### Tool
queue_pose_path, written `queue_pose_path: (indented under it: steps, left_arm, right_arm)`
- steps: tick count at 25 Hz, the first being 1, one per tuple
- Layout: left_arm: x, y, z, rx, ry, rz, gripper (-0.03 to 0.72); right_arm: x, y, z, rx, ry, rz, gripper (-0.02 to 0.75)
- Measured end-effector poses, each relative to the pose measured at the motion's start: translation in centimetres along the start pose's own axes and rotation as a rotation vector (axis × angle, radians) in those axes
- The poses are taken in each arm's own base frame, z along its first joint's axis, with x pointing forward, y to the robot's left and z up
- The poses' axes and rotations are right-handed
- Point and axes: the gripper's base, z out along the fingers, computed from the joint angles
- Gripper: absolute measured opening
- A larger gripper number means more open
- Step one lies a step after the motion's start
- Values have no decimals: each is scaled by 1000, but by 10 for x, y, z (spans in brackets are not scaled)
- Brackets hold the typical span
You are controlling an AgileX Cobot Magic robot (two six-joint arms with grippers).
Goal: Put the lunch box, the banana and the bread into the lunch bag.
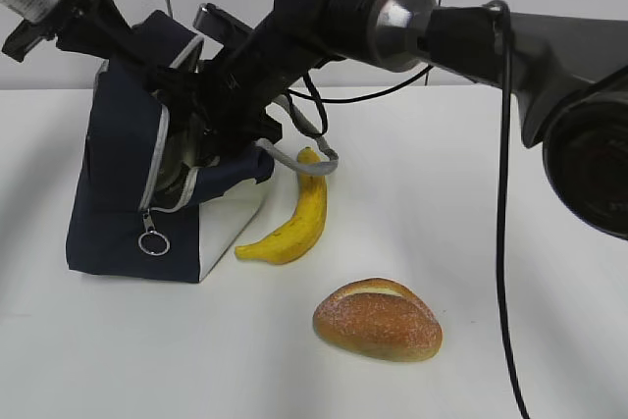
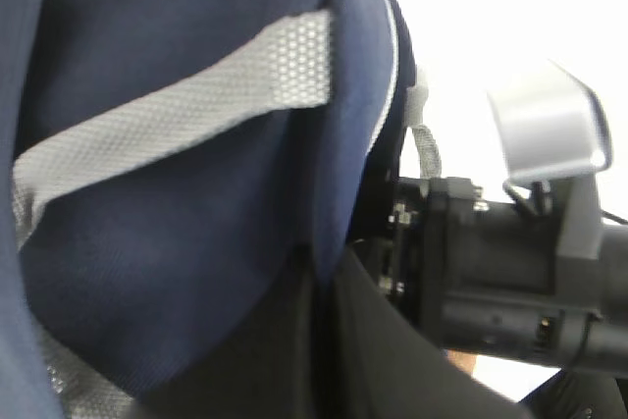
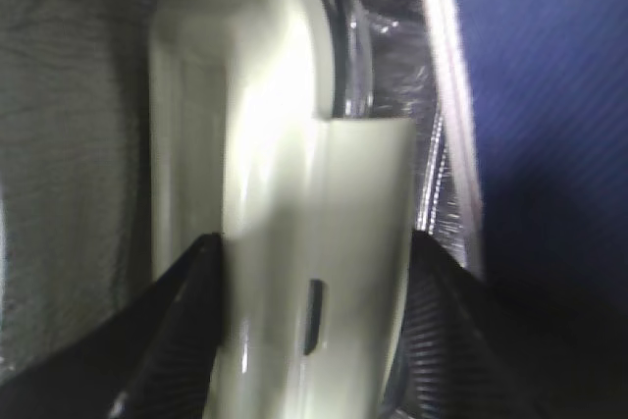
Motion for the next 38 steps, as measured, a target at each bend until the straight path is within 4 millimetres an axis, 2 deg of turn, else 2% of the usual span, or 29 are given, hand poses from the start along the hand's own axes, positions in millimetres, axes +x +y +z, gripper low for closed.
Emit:
queue_pose_path:
  steps: [3, 6, 9, 12, 19, 23, 27, 34, 38]
  left_arm:
    - [0, 0, 0, -3, 0, 1, -3]
    - [0, 0, 0, -6, 1, 2, -3]
    - [0, 1, 0, -10, 0, 4, -3]
    - [0, 1, 0, -12, 0, 5, -3]
    - [0, 1, 0, -12, 0, 5, -3]
    - [0, 1, 0, -17, 2, 7, -3]
    - [0, 4, 0, -40, 5, 14, -3]
    - [0, 5, -1, -43, 5, 14, -3]
    - [1, 5, -1, -44, 7, 14, -3]
  right_arm:
    - [3, -7, 10, -4, 13, -3, 400]
    - [3, -8, 12, -8, 14, -5, 434]
    - [1, -3, 7, -25, 16, -13, 476]
    - [-2, -3, -1, -16, 54, -37, 486]
    - [-17, 6, -43, 67, 127, -178, 491]
    - [-32, 22, -73, 105, 37, -264, 491]
    - [-40, 33, -99, 136, -31, -312, 491]
    - [-36, 35, -134, 301, -49, -366, 491]
    - [-27, 21, -145, 376, 0, -338, 491]
